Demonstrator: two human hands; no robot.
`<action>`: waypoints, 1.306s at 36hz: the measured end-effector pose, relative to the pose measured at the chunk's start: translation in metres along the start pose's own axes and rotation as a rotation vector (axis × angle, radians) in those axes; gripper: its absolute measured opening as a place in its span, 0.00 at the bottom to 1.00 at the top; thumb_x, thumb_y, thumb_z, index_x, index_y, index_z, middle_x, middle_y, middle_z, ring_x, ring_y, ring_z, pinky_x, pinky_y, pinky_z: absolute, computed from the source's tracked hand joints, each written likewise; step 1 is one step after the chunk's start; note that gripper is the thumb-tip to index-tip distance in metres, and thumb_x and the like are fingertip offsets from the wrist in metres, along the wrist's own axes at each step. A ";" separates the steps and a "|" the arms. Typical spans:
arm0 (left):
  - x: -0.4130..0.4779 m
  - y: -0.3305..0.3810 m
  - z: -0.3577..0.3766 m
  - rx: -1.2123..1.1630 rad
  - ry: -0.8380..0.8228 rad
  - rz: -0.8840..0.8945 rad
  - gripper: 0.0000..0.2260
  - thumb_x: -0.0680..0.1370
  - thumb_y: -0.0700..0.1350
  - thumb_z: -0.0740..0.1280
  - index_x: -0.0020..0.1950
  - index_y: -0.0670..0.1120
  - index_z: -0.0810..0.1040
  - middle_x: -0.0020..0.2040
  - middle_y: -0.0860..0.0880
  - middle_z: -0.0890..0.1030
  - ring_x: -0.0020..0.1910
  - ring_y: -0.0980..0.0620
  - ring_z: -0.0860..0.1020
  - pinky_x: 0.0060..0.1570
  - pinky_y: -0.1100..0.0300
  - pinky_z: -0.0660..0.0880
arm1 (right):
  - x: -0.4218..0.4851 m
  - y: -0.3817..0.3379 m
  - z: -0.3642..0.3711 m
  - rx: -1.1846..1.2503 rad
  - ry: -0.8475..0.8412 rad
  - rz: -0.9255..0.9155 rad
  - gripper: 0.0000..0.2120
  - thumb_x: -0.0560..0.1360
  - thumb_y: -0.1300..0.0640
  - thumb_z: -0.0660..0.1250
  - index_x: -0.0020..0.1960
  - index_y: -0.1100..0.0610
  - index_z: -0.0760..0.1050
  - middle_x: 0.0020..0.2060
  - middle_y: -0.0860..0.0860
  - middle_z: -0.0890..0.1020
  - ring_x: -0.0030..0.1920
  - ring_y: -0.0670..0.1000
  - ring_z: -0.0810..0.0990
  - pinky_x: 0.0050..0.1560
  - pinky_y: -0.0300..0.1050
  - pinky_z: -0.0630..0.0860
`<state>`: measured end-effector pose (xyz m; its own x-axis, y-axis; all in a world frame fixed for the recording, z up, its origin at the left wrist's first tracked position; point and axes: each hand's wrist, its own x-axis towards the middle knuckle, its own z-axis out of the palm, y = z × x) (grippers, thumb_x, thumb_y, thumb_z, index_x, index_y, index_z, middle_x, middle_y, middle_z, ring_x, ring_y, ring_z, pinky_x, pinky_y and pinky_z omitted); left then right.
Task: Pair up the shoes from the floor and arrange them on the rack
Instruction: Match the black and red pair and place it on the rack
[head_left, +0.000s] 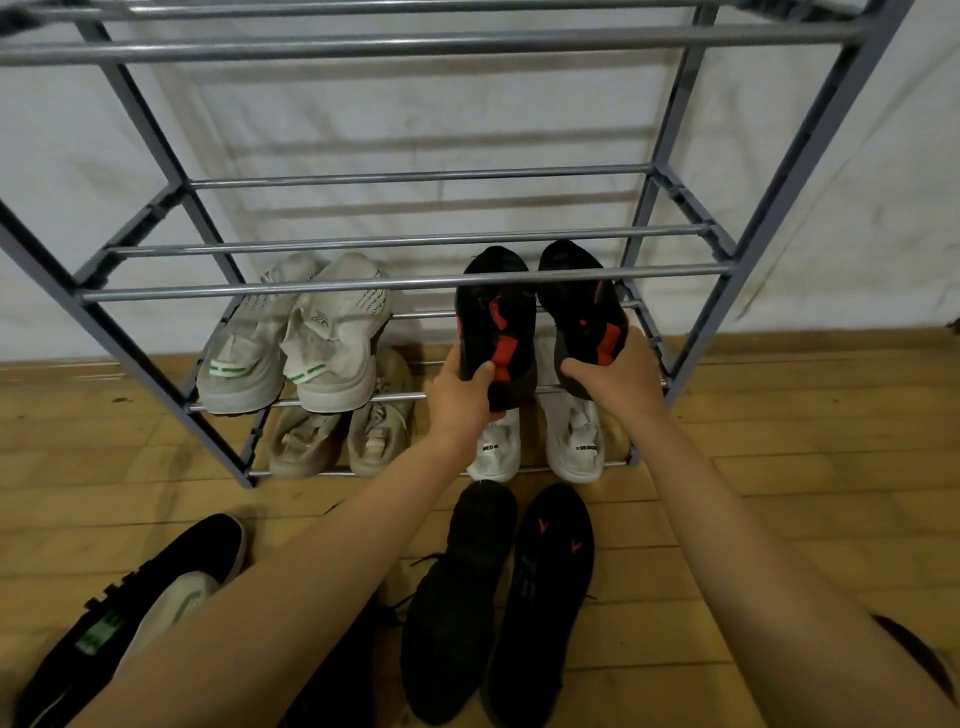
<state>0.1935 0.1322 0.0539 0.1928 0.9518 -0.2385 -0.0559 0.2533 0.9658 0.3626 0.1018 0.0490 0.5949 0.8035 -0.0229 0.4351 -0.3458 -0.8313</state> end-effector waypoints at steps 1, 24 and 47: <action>-0.001 0.000 0.000 0.012 -0.007 0.002 0.16 0.80 0.40 0.61 0.68 0.50 0.70 0.61 0.45 0.76 0.47 0.54 0.78 0.46 0.53 0.80 | 0.000 0.000 0.000 -0.005 -0.001 0.000 0.42 0.63 0.49 0.75 0.71 0.59 0.61 0.61 0.55 0.74 0.59 0.56 0.75 0.54 0.50 0.76; -0.026 -0.013 -0.008 0.404 0.024 0.136 0.32 0.72 0.41 0.72 0.72 0.47 0.61 0.69 0.42 0.61 0.65 0.44 0.69 0.66 0.50 0.69 | -0.047 0.008 -0.011 -0.334 0.061 -0.175 0.39 0.72 0.47 0.70 0.74 0.61 0.56 0.72 0.59 0.62 0.72 0.59 0.60 0.69 0.57 0.64; -0.126 -0.121 -0.075 1.176 -0.254 -0.210 0.34 0.74 0.45 0.68 0.74 0.42 0.53 0.72 0.38 0.56 0.72 0.36 0.56 0.68 0.44 0.62 | -0.180 0.099 0.038 -0.581 -0.471 0.106 0.33 0.74 0.51 0.66 0.71 0.63 0.56 0.67 0.61 0.65 0.65 0.61 0.66 0.61 0.50 0.69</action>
<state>0.1030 -0.0053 -0.0404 0.2847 0.8168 -0.5018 0.8942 -0.0377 0.4460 0.2730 -0.0592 -0.0502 0.3590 0.8285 -0.4299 0.7555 -0.5284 -0.3874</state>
